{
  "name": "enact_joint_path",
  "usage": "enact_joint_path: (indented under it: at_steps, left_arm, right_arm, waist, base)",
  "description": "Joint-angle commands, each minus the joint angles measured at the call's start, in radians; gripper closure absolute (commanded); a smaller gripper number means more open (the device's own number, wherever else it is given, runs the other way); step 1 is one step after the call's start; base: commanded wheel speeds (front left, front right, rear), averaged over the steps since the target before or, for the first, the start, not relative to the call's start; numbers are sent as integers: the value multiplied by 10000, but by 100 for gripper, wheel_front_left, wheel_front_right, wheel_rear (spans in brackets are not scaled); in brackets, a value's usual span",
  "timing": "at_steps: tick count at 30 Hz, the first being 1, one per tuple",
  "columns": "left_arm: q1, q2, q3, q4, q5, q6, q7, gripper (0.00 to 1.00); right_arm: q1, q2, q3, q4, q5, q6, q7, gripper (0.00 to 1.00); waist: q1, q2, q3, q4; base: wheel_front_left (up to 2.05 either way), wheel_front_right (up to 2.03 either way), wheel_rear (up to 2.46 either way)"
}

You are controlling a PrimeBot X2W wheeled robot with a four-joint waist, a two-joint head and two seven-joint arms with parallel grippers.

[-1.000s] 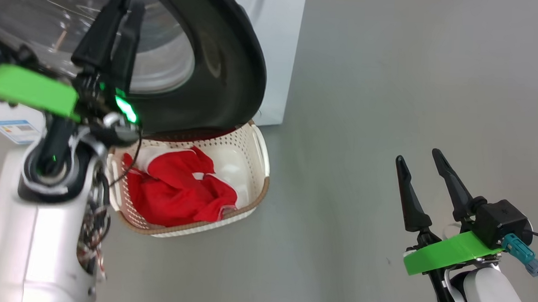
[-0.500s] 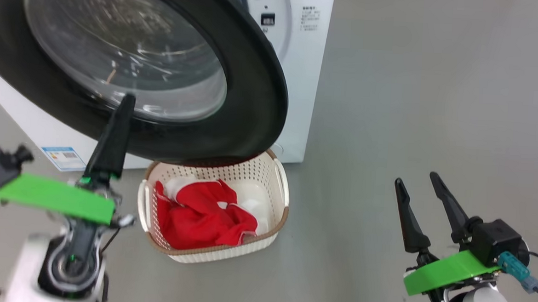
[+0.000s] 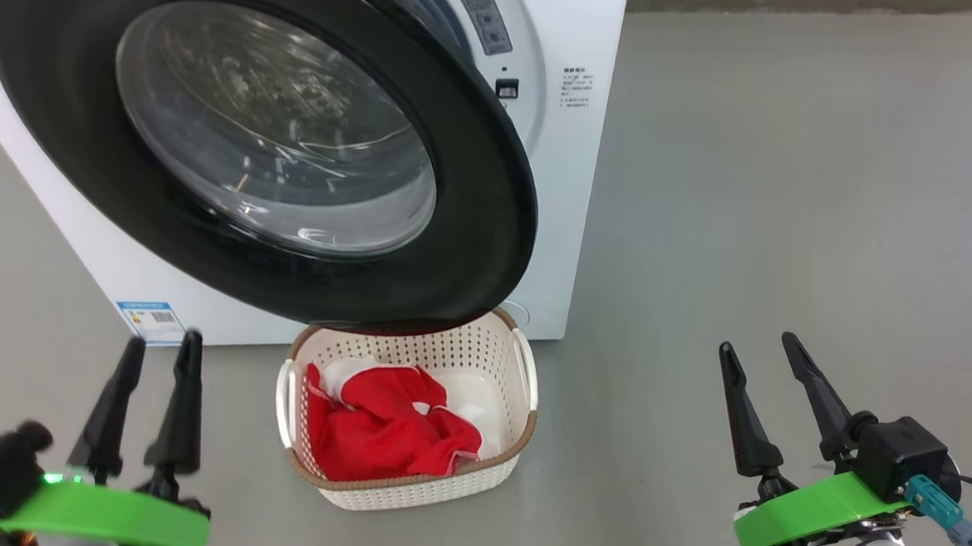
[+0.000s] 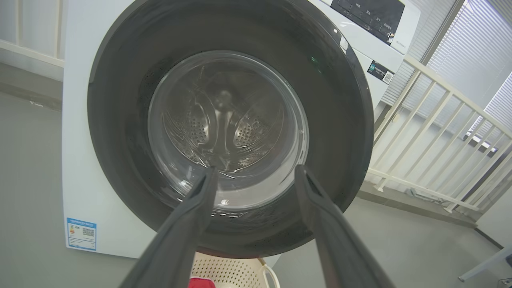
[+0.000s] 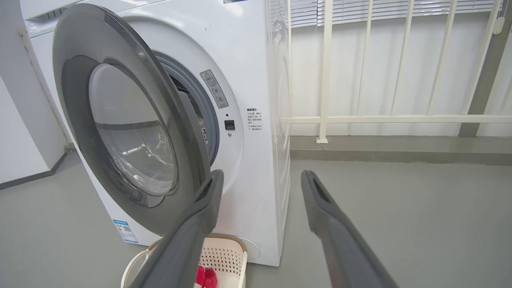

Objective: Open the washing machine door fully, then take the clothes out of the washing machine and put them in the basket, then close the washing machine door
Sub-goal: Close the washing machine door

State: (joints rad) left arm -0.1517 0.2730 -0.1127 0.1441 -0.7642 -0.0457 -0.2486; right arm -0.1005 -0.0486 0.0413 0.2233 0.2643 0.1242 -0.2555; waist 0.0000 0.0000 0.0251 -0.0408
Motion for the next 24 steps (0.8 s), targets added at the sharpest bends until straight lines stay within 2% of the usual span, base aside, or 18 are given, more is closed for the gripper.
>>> enact_joint_path:
  at_steps: [1,5,10,15,24]
  left_arm:
    - [-55,336,387,-168,422,152,-99,0]
    - [375,221,603,-327,1935,484,-125,0]
    - [985,-61,968,-643,3692,627,-129,0]
    - [1393,-465,1349,-763,4604,424,-130,0]
    - [1611,-1142,2024,-582,5237,-132,-131,0]
  right_arm:
    - [-1,-16,149,-306,179,65,-63,0]
    - [80,-16,81,-356,157,65,-63,0]
    - [124,-16,52,-384,180,65,-63,0]
    - [141,-16,47,-380,191,65,-63,0]
    - [268,-16,5,-405,211,65,-63,0]
  waist:
    - [0,0,-104,49]
    - [0,0,-220,113]
    - [0,0,-331,112]
    - [0,0,-444,83]
    - [0,0,-651,29]
  base:
    - [0,0,0]
    - [0,0,0]
    - [0,0,0]
    - [0,0,0]
    - [0,0,0]
